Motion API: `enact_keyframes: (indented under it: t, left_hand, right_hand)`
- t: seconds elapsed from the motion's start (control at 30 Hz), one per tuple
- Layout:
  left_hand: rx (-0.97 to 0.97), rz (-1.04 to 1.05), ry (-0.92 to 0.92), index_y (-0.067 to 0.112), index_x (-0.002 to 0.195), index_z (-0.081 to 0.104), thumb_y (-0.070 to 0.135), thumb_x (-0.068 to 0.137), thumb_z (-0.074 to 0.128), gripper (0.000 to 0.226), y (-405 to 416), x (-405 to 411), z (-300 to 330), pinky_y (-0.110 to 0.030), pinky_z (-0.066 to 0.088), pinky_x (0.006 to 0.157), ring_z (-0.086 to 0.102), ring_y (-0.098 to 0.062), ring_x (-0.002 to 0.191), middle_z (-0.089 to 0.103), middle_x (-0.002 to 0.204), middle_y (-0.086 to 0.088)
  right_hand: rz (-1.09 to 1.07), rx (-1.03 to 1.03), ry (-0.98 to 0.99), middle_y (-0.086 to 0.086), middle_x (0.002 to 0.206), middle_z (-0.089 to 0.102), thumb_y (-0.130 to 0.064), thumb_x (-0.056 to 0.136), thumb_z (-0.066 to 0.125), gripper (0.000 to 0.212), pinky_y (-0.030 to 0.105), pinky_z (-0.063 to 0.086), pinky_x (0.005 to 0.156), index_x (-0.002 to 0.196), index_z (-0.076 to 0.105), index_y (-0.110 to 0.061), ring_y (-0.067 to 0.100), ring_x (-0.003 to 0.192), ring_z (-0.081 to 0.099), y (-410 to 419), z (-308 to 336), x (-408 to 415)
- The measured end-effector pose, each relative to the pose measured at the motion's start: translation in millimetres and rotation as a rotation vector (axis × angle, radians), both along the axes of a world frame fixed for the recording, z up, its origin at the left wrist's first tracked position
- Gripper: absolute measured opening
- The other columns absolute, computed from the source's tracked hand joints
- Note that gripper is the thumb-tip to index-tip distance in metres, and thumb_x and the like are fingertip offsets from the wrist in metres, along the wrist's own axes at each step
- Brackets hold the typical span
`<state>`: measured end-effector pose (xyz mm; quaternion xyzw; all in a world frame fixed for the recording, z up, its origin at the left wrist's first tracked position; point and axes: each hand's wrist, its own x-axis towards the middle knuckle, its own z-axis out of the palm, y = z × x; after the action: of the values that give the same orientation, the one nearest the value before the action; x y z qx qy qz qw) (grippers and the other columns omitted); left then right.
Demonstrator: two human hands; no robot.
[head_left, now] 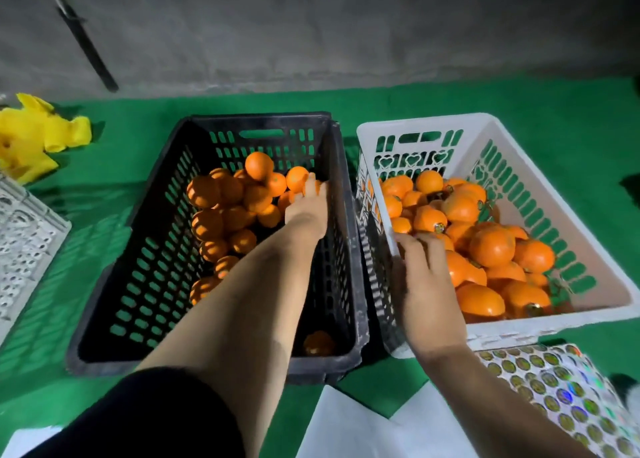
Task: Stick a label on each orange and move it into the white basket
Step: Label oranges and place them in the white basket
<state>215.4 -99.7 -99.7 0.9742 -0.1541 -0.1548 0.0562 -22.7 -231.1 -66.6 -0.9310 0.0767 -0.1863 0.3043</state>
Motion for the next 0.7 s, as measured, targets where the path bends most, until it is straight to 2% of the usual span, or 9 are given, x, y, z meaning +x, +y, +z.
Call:
enact_keyframes:
  t: [0.1,0.2,0.23,0.33,0.4,0.47,0.53,0.6,0.7]
  left_hand:
    - [-0.036,0.043,-0.025,0.027,0.167,-0.001,-0.009,0.094,0.055,0.099,-4.5,18.1,-9.1,-0.053,0.047,0.107,0.03,-0.045,0.147,0.005,0.17,-0.008]
    - [-0.083,0.168,-0.06,0.02,0.158,0.029,0.02,0.108,0.044,0.053,-6.8,27.3,-6.8,-0.056,0.043,0.107,0.042,-0.048,0.137,0.031,0.158,-0.02]
    - [-0.082,0.173,-0.066,0.019,0.154,0.033,0.019,0.105,0.047,0.051,-4.9,28.8,-5.5,-0.056,0.045,0.103,0.048,-0.049,0.131,0.031,0.155,-0.021]
    - [-0.072,0.093,-0.039,0.024,0.158,0.024,-0.006,0.093,0.054,0.077,1.4,29.5,-1.7,-0.049,0.049,0.076,0.058,-0.049,0.111,0.022,0.156,-0.018]
    - [-0.096,0.07,-0.017,0.024,0.155,0.025,0.003,0.096,0.059,0.071,10.9,25.1,3.5,-0.047,0.047,0.07,0.059,-0.048,0.102,0.023,0.158,-0.018]
    - [-0.146,0.14,0.012,0.021,0.152,0.026,0.022,0.096,0.067,0.069,21.0,20.6,10.0,-0.045,0.05,0.073,0.059,-0.048,0.109,0.015,0.162,-0.021]
    - [-0.266,0.219,0.104,0.023,0.158,0.021,0.038,0.094,0.071,0.083,31.4,11.4,20.4,-0.042,0.053,0.08,0.057,-0.048,0.119,0.003,0.165,-0.019]
    - [-0.521,0.296,0.184,0.026,0.158,0.029,0.046,0.088,0.078,0.088,45.6,-7.5,34.1,-0.049,0.056,0.096,0.05,-0.046,0.127,0.011,0.16,-0.014]
    - [-0.902,0.321,0.229,0.031,0.15,0.042,0.042,0.084,0.085,0.08,67.3,-62.8,59.7,-0.05,0.062,0.087,0.054,-0.041,0.126,0.031,0.153,-0.013]
  right_hand:
    - [-0.011,-0.002,0.019,-0.006,0.14,0.035,-0.011,0.101,0.054,0.051,0.03,0.04,0.105,0.145,0.042,-0.033,0.017,0.128,0.044,1.7,-4.0,2.5]
    - [-0.017,-0.017,0.026,-0.006,0.139,0.037,-0.016,0.102,0.052,0.045,0.032,0.043,0.103,0.141,0.043,-0.034,0.017,0.127,0.044,0.6,-3.5,3.7]
    - [-0.015,-0.014,0.031,-0.006,0.138,0.037,-0.02,0.101,0.05,0.042,0.033,0.044,0.102,0.14,0.043,-0.034,0.017,0.126,0.044,1.5,-2.3,3.8]
    - [-0.024,-0.011,0.052,-0.007,0.137,0.038,-0.037,0.097,0.033,0.042,0.031,0.043,0.099,0.138,0.041,-0.038,0.015,0.125,0.043,3.5,1.6,3.1]
    - [-0.031,-0.017,0.052,-0.007,0.137,0.037,-0.038,0.094,0.028,0.045,0.032,0.045,0.099,0.137,0.04,-0.039,0.015,0.124,0.043,4.1,2.4,3.0]
    - [-0.047,-0.009,0.041,-0.006,0.137,0.039,-0.032,0.095,0.031,0.043,0.036,0.049,0.098,0.137,0.042,-0.037,0.017,0.123,0.045,2.4,0.1,2.8]
    - [-0.059,-0.035,0.01,-0.002,0.137,0.041,-0.017,0.099,0.044,0.042,0.041,0.052,0.095,0.138,0.047,-0.03,0.02,0.122,0.046,1.2,-3.2,3.3]
    - [-0.056,-0.073,-0.026,-0.001,0.137,0.044,-0.007,0.098,0.053,0.045,0.039,0.053,0.096,0.139,0.051,-0.025,0.019,0.122,0.048,1.8,-6.0,3.1]
    - [-0.014,-0.017,-0.095,-0.004,0.131,0.048,-0.005,0.102,0.054,0.039,0.032,0.051,0.098,0.136,0.056,-0.023,0.014,0.118,0.051,0.2,-3.4,-0.3]
